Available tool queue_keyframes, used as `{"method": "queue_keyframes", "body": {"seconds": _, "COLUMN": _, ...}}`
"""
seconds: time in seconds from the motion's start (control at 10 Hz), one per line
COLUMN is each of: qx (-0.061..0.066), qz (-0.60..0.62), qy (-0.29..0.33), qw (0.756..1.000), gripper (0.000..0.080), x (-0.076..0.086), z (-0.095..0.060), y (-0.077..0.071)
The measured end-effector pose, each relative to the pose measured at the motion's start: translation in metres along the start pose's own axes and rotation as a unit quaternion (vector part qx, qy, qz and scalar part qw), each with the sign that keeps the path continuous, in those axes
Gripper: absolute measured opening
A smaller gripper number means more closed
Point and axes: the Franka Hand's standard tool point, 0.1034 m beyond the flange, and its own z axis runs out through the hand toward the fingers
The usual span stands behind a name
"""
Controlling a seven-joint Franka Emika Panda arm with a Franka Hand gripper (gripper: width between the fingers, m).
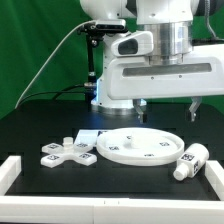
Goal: Assemble round table
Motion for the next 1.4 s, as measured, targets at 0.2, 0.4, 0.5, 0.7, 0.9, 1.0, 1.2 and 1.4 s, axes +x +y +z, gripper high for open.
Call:
{"method": "queue_keyframes", "body": {"seconds": 0.2, "qx": 0.005, "qz": 0.092, "qy": -0.005, "qw": 0.996, "gripper": 0.065, "x": -0.001, "z": 0.004, "y": -0.003}}
{"method": "queue_keyframes", "body": {"seconds": 0.4, "qx": 0.013, "qz": 0.199, "qy": -0.021, "qw": 0.98, "gripper": 0.065, "x": 0.004, "z": 0.026, "y": -0.007}}
{"method": "queue_keyframes", "body": {"seconds": 0.5, "qx": 0.017, "qz": 0.263, "qy": -0.019, "qw": 0.964, "gripper": 0.065, "x": 0.005, "z": 0.037, "y": -0.012}}
{"method": "queue_keyframes", "body": {"seconds": 0.7, "qx": 0.019, "qz": 0.26, "qy": -0.018, "qw": 0.965, "gripper": 0.065, "x": 0.003, "z": 0.043, "y": -0.015}}
{"method": "queue_keyframes", "body": {"seconds": 0.9, "qx": 0.019, "qz": 0.258, "qy": -0.018, "qw": 0.966, "gripper": 0.065, "x": 0.002, "z": 0.046, "y": -0.017}}
{"method": "queue_keyframes", "body": {"seconds": 1.0, "qx": 0.015, "qz": 0.253, "qy": -0.021, "qw": 0.967, "gripper": 0.065, "x": -0.004, "z": 0.056, "y": -0.022}}
{"method": "queue_keyframes", "body": {"seconds": 1.2, "qx": 0.009, "qz": 0.241, "qy": -0.028, "qw": 0.97, "gripper": 0.065, "x": -0.013, "z": 0.072, "y": -0.034}}
{"method": "queue_keyframes", "body": {"seconds": 1.4, "qx": 0.008, "qz": 0.239, "qy": -0.028, "qw": 0.971, "gripper": 0.065, "x": -0.015, "z": 0.082, "y": -0.033}}
